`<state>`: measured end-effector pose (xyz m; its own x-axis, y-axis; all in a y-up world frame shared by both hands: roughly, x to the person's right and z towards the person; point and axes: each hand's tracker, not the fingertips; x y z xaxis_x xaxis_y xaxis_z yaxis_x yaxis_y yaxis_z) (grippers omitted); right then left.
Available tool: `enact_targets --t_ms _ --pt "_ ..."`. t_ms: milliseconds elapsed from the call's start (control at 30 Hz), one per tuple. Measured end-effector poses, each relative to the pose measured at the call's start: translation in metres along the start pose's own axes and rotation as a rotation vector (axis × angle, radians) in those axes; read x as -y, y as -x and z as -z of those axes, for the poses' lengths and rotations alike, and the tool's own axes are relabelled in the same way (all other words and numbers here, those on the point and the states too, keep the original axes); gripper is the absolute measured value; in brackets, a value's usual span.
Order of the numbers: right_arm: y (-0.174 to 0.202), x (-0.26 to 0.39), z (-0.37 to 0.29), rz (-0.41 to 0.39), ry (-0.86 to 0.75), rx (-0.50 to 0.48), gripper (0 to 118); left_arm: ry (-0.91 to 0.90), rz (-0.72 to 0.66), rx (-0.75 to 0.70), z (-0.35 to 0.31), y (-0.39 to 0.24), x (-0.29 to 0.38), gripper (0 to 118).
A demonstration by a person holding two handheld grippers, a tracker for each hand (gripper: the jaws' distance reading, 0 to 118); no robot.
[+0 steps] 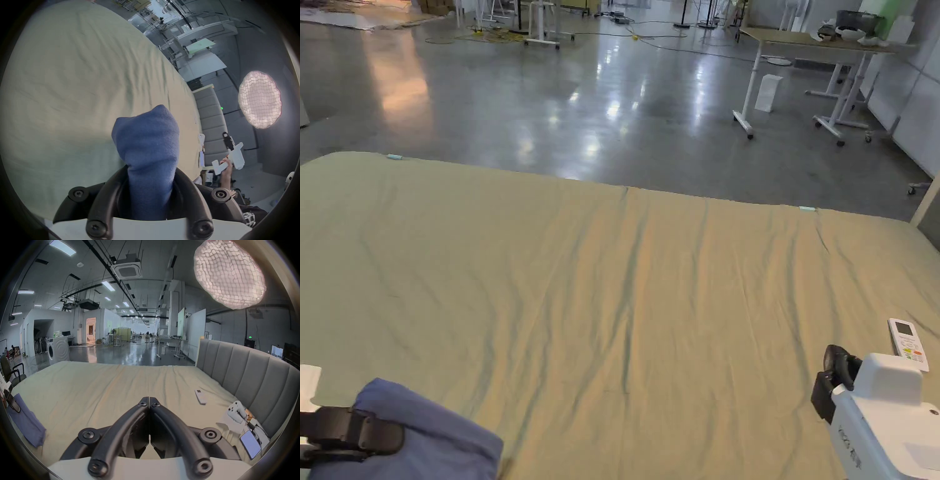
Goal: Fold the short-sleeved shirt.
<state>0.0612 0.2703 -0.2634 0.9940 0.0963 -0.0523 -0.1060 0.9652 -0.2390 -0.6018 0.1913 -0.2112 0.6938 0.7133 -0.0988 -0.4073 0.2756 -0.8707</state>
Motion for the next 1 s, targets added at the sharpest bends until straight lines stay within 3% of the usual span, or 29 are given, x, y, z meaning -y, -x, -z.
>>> enact_targets --t_ms 333,533,567,633,700,900,1000 --pt "0.004 -0.01 -0.002 -0.017 -0.004 0.028 0 0.019 0.031 -0.317 -0.105 0.069 -0.055 20" --pt "0.014 -0.003 0.001 0.002 0.014 0.003 0 0.039 0.036 -0.493 -0.097 0.081 -0.051 22" --pt "0.016 -0.002 0.001 -0.003 0.017 -0.002 0 0.034 0.035 -0.492 -0.093 0.085 -0.05 25" --pt "0.017 0.003 0.005 -0.007 0.02 -0.012 0 0.035 0.035 -0.579 -0.085 0.085 -0.047 41" --pt "0.017 0.003 0.006 -0.004 0.02 -0.023 0 0.028 0.034 -0.663 -0.082 0.086 -0.046 65" --pt "0.015 0.008 0.01 0.01 0.029 -0.042 0 -0.022 0.14 -0.986 -0.084 0.075 -0.051 70" --pt "0.014 0.01 0.012 0.015 0.035 -0.046 0 -0.12 0.2 -1.023 -0.083 0.063 -0.052 70"
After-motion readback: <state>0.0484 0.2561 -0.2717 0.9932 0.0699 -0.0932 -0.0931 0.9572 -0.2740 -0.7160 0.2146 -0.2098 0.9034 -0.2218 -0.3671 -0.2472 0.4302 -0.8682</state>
